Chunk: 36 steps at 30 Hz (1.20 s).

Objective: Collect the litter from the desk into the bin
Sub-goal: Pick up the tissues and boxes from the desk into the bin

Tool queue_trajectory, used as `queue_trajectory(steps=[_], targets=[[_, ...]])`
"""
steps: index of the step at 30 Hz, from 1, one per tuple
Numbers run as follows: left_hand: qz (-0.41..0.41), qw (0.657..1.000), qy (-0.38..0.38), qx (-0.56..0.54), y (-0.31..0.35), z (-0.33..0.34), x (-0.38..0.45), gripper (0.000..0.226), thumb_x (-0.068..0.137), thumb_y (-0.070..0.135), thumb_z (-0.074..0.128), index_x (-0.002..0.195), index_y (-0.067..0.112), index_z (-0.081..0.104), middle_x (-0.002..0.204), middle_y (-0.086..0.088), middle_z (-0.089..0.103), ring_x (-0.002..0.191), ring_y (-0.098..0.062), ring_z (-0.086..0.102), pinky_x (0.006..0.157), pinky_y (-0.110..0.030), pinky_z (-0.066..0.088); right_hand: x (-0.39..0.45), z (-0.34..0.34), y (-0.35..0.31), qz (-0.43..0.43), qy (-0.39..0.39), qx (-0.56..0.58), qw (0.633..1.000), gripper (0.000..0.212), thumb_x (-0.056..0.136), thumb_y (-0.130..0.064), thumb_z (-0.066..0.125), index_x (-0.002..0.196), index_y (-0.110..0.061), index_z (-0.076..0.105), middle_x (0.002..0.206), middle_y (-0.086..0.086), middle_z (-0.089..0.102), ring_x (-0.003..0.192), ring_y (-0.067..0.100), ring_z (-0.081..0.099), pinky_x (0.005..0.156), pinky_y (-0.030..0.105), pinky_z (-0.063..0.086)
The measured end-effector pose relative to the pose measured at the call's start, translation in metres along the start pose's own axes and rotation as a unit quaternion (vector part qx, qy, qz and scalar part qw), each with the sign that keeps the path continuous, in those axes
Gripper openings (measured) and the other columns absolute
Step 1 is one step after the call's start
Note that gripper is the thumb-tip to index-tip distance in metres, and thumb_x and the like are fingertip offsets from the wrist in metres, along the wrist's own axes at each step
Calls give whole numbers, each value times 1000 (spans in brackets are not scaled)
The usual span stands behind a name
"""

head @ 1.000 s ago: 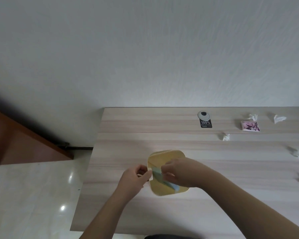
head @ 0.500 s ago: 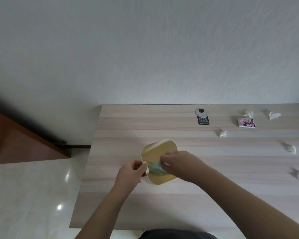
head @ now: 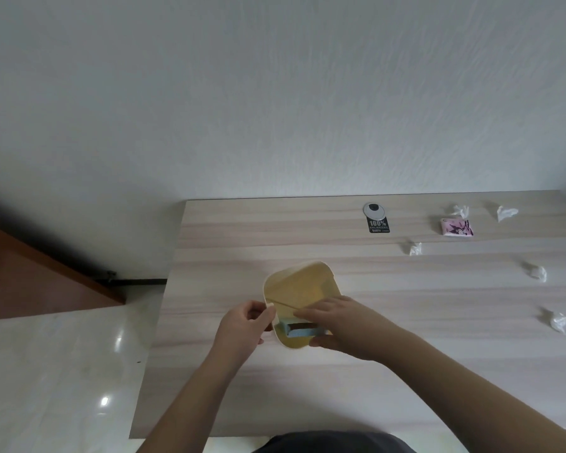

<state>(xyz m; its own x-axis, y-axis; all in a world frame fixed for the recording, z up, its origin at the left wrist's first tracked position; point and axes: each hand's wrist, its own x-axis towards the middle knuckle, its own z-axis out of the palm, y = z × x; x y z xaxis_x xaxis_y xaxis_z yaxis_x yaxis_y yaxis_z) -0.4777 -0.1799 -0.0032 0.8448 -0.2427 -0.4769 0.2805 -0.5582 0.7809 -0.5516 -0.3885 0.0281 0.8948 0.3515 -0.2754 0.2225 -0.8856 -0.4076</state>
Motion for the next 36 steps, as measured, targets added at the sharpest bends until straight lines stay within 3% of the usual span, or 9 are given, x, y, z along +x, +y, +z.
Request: queue_trajectory(steps=[3,9,14,20,23,26,30,34,36], targets=[[15,1000,0,16,1,-3,2,19,90,34,64,96,17,70,88,3,77,82,-12,74,61,-28,59,1,4,-1,-13,8,-12,1000,33,95,-35,52,127,-29,59,127,-6,64,117,18,56,103,36,38],[42,998,-23,46,-1,-10,3,17,87,39,67,90,22,71,81,5,74,79,-15,71,68,-34,60,-2,7,-6,2,15,-23,1000,29,99,-30,46,124,-30,60,124,-8,65,112,18,57,94,30,37],[52,996,-53,57,5,-10,-4,18,91,35,63,98,20,70,87,4,75,80,-10,72,61,-24,57,0,4,-19,121,51,87,988,30,98,-14,42,118,-29,59,107,-8,67,93,15,63,76,25,46],[55,993,-89,62,5,-7,-7,18,93,36,62,99,20,70,89,3,75,83,-12,72,58,-20,53,0,9,-29,196,132,98,967,26,98,-38,44,115,-27,60,105,-4,70,88,21,65,77,33,51],[40,994,-87,56,4,-7,-4,18,92,33,63,96,18,71,86,1,77,81,-12,74,57,-24,55,-11,10,-31,157,53,185,969,39,86,-51,60,118,-30,59,115,-12,62,98,8,59,85,28,48],[29,993,-101,55,4,-6,-4,17,92,33,63,92,18,71,83,2,78,76,-9,75,54,-26,53,-20,17,-31,143,-17,156,977,47,81,-51,65,123,-31,57,124,-14,56,105,10,55,90,29,47],[41,987,-132,87,11,-1,-10,17,91,33,63,90,19,72,82,0,78,74,-7,74,49,-21,48,-22,22,-25,156,44,140,977,36,88,-34,63,122,-27,58,121,-6,59,107,18,55,88,30,43],[46,978,-170,109,17,8,-15,18,91,35,62,91,20,72,84,1,77,75,-5,74,51,-21,47,-22,22,-17,167,154,59,972,46,86,-37,63,129,-26,53,128,-3,58,117,20,52,104,35,39],[34,980,-168,99,21,13,-17,18,92,35,60,90,20,72,82,3,77,74,-4,74,52,-23,46,-25,24,-13,144,211,47,966,44,84,-36,61,125,-23,55,121,0,62,111,24,57,100,40,44]])
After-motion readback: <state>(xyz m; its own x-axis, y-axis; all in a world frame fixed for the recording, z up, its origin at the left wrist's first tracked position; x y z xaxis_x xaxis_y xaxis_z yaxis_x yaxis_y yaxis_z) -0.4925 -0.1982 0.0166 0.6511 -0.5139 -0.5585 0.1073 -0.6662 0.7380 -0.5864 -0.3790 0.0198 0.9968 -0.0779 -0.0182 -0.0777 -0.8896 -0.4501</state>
